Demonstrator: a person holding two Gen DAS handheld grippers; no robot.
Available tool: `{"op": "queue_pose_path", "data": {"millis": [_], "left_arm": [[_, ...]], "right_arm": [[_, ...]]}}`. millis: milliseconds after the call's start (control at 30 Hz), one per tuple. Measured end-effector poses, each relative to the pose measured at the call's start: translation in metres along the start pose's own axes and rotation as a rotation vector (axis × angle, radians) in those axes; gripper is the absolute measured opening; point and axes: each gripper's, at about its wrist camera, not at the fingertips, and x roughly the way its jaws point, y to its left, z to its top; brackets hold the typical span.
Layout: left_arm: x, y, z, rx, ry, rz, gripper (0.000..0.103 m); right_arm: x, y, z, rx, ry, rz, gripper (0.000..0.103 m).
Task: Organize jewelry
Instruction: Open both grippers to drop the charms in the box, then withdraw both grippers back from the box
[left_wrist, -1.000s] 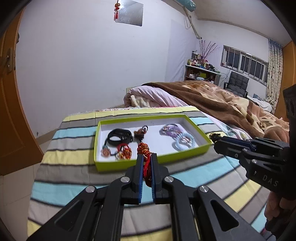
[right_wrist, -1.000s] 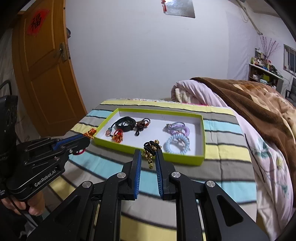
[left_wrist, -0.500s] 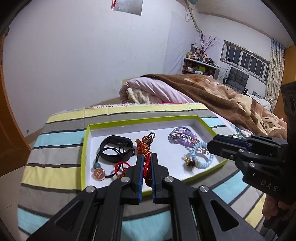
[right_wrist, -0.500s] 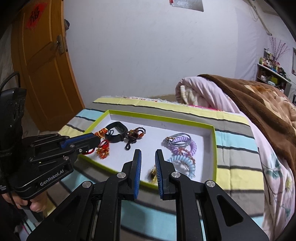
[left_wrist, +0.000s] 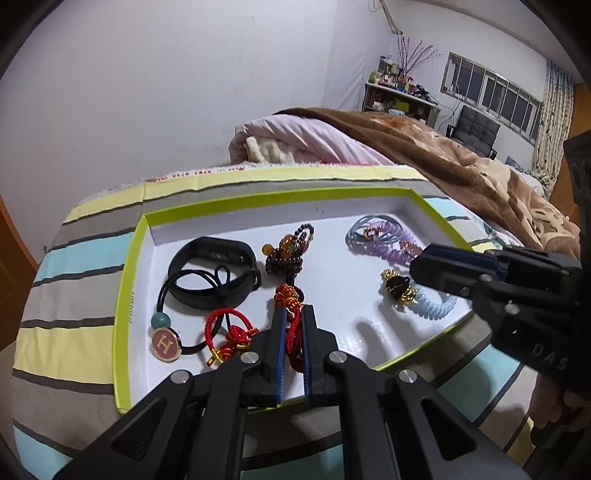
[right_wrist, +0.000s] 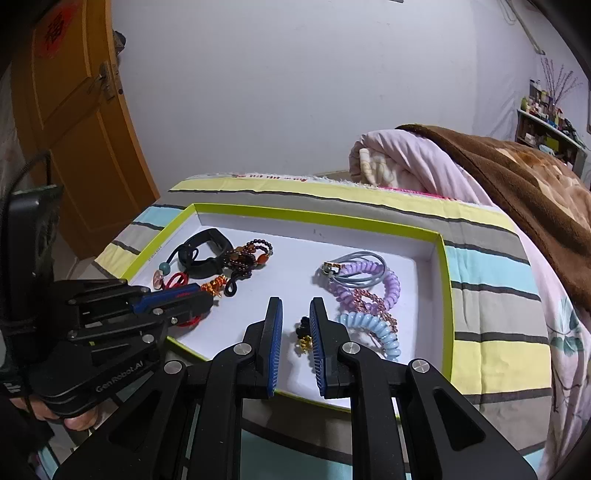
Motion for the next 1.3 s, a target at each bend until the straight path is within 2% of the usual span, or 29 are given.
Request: {"op": "queue_pose_path", "data": {"millis": [167, 333, 600, 833, 967, 1300], "left_arm": [[0.001, 0.003, 0.000, -0.013, 0.005, -0.005, 0.010], [-0.003, 0.003, 0.001, -0.016, -0.007, -0.011, 0.025], [-0.022, 0.002, -0.001, -0.023, -0.035, -0.001, 0.025], [-0.059, -0.004, -0.009, -0.033, -0.091, 0.019, 0.025], [-0.082, -0.009, -0.020, -0.044, -0.114, 0.042, 0.025], [-0.134, -0.023, -0.058, -0.059, -0.146, 0.123, 0.026]], "right_arm": [[0.002, -0.006, 0.000, 0.019, 0.012, -0.007, 0.016], [-0.003, -0.011, -0.002, 0.035, 0.006, -0.011, 0.016], [-0.022, -0.009, -0.006, 0.043, -0.015, -0.023, 0.016], [-0.048, 0.001, -0.016, 0.048, -0.035, -0.024, 0.019], [-0.068, 0.010, -0.024, 0.051, -0.052, -0.031, 0.030], [-0.123, 0.040, -0.058, 0.034, -0.085, -0.039, 0.030]]}}
